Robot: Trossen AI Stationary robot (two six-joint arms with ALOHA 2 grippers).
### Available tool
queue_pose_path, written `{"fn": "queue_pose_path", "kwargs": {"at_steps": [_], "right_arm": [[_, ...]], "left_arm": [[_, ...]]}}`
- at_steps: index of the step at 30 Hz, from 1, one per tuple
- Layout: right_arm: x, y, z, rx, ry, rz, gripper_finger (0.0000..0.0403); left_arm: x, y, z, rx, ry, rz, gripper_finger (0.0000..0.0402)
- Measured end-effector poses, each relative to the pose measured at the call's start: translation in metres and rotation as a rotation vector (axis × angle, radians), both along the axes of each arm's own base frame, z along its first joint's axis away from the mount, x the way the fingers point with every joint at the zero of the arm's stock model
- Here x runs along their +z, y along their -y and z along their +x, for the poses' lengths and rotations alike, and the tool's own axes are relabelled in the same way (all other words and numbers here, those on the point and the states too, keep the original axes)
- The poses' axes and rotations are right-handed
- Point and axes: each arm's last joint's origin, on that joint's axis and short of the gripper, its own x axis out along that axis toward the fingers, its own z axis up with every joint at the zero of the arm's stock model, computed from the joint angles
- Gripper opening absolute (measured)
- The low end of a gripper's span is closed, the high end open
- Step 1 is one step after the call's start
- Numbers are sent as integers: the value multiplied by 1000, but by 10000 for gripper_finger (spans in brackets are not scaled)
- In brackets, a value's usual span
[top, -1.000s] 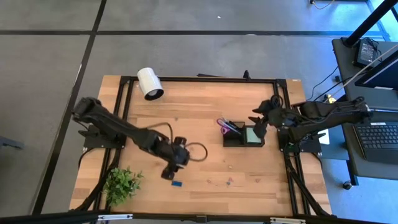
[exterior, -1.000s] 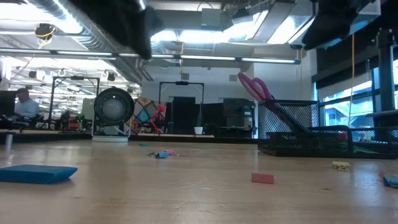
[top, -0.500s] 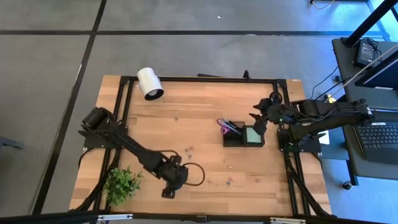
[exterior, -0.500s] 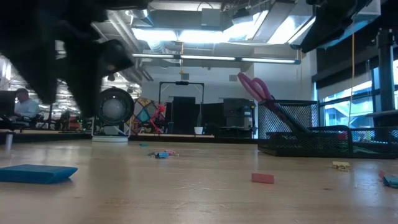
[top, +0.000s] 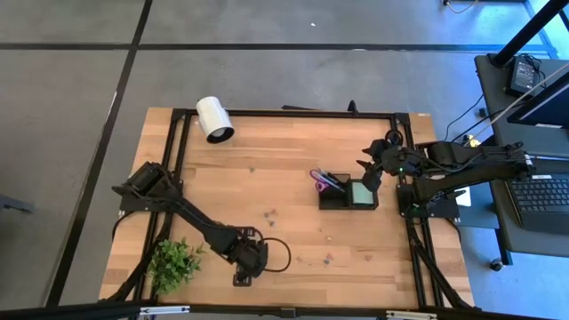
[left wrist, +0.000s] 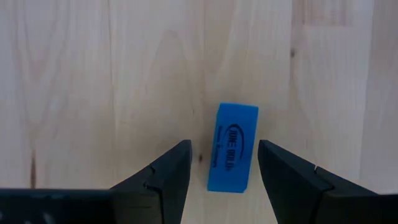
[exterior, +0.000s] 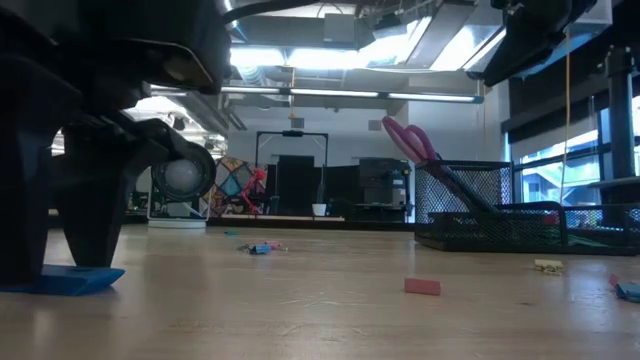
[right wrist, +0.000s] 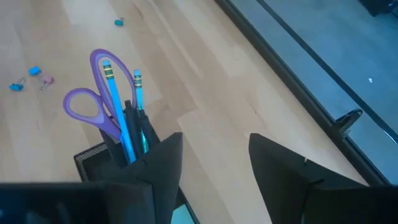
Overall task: Pick and place office supplies into organizer
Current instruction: Put the blue eraser into the black desk organizer
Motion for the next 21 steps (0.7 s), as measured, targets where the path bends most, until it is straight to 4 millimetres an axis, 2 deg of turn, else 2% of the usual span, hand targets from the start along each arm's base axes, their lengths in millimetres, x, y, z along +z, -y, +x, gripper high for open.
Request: {"fn": "queue_pose_path", "kwargs": {"at_steps": [4,21], "right_arm": [[0,0,0,10,-7,-10,189],[0,0,0,11,-8,-11,189]], "left_arm": [[-4,0,-1,-8,-16,14,177],[-6,-6,-2,-11,-29,88,98]]}}
